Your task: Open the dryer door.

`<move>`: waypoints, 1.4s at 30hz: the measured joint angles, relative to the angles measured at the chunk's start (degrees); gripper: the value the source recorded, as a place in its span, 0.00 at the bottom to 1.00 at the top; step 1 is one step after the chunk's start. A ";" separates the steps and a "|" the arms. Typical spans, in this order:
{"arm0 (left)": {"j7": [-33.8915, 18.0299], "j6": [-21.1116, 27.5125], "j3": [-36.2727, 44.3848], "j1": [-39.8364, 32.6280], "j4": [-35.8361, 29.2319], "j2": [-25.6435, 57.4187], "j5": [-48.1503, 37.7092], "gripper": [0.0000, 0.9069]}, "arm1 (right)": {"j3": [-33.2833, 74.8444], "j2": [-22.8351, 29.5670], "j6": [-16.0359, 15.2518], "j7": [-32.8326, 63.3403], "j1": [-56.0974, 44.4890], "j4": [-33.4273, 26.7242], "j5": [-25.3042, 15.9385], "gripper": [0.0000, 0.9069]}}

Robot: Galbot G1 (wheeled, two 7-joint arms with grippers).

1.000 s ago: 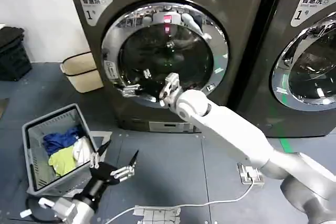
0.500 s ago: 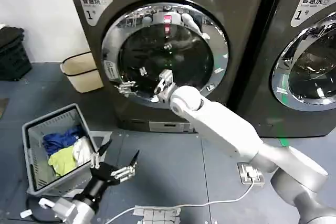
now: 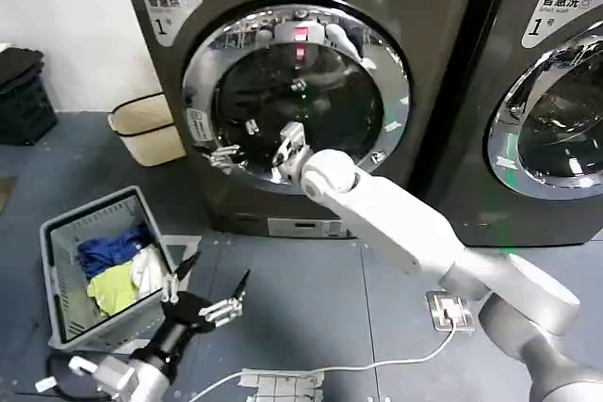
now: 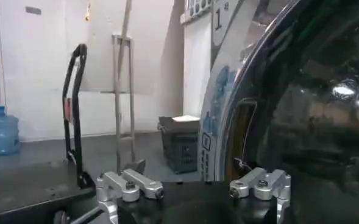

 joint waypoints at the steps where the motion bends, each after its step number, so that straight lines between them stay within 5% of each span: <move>1: 0.00 0.00 -0.02 0.04 -0.07 0.04 0.00 1.00 | 0.00 0.13 0.01 -0.16 0.08 -0.31 0.01 1.00; 42: 0.00 -0.14 -0.09 0.34 -1.32 0.15 -0.28 1.00 | -2.51 7.55 0.21 -4.59 3.12 -8.46 -0.31 1.00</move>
